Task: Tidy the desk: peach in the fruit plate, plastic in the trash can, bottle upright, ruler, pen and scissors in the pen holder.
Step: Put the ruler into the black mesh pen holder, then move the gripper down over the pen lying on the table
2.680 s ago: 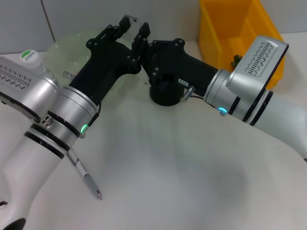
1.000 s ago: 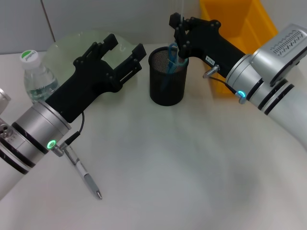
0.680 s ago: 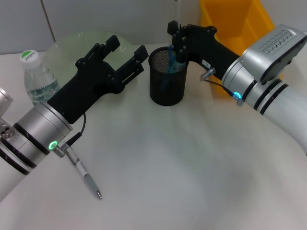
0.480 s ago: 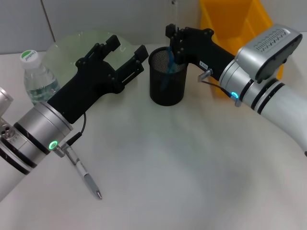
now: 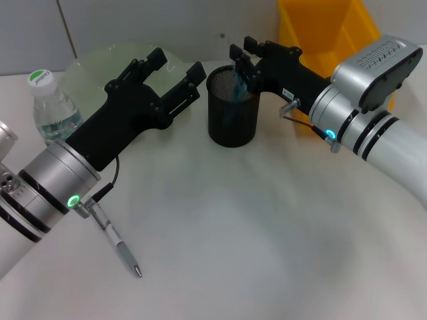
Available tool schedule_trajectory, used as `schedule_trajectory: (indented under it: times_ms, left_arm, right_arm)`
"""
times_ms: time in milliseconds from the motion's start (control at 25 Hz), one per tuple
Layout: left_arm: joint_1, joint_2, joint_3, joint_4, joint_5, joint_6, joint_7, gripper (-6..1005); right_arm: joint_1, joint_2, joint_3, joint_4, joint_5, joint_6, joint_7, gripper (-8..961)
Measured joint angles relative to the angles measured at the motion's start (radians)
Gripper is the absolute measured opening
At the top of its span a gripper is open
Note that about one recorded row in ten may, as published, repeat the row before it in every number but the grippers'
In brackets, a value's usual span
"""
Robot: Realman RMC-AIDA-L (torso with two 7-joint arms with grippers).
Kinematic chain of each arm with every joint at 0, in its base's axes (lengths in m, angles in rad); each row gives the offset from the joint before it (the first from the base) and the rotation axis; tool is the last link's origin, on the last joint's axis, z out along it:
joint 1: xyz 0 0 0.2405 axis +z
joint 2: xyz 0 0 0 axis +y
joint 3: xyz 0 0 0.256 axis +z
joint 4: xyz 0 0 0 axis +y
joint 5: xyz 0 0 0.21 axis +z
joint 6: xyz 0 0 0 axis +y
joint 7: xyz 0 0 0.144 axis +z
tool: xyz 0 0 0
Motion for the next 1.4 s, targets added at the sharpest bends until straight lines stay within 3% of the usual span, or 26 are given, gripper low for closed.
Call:
schedule_trajectory:
  times_ms: [40,360,560,720,800,880,960,1000,1040,1200,1400]
  left_arm:
    - [0.0,0.0,0.0,0.0,0.0,0.0,-0.001,807]
    - [-0.004,0.003,-0.001,-0.001,0.0,0.0,-0.009,806]
    - [0.001,0.006,-0.001,0.004,0.001,0.0,-0.009,805]
    - [0.002,0.017,0.0,0.008,0.006,0.007,-0.02,805]
    - [0.003,0.027,-0.006,0.01,0.039,0.014,-0.05,804]
    - [0.003,0.036,-0.022,0.016,0.087,0.022,-0.079,804]
    - [0.004,0.043,-0.05,0.022,0.163,0.038,-0.113,804]
    - [0.005,0.045,-0.066,0.023,0.198,0.05,-0.132,804]
    - [0.005,0.047,-0.082,0.024,0.235,0.061,-0.151,803]
    - [0.01,0.052,-0.173,0.034,0.405,0.101,-0.258,803]
    - [0.043,0.05,-0.285,0.097,0.596,0.113,-0.385,802]
  right_arm:
    - [0.0,0.0,-0.001,0.0,0.0,0.0,0.0,59]
    - [-0.01,-0.003,-0.025,-0.037,-0.001,-0.007,0.117,498]
    - [-0.032,-0.004,-0.061,-0.079,-0.001,-0.013,0.214,704]
    - [-0.091,-0.007,-0.147,-0.161,-0.002,-0.089,0.345,777]
    - [-0.182,-0.01,-0.271,-0.308,-0.002,-0.194,0.508,814]
    - [-0.218,-0.012,-0.313,-0.374,-0.002,-0.233,0.564,814]
    - [-0.296,-0.025,-0.402,-0.505,-0.011,-0.308,0.67,814]
    - [-0.361,-0.046,-0.457,-0.618,-0.052,-0.375,0.761,814]
    - [-0.361,-0.046,-0.457,-0.618,-0.052,-0.375,0.761,815]
    - [-0.427,-0.092,-0.438,-0.755,-0.207,-0.508,0.907,815]
    - [-0.445,-0.123,-0.293,-0.806,-0.411,-0.67,0.98,815]
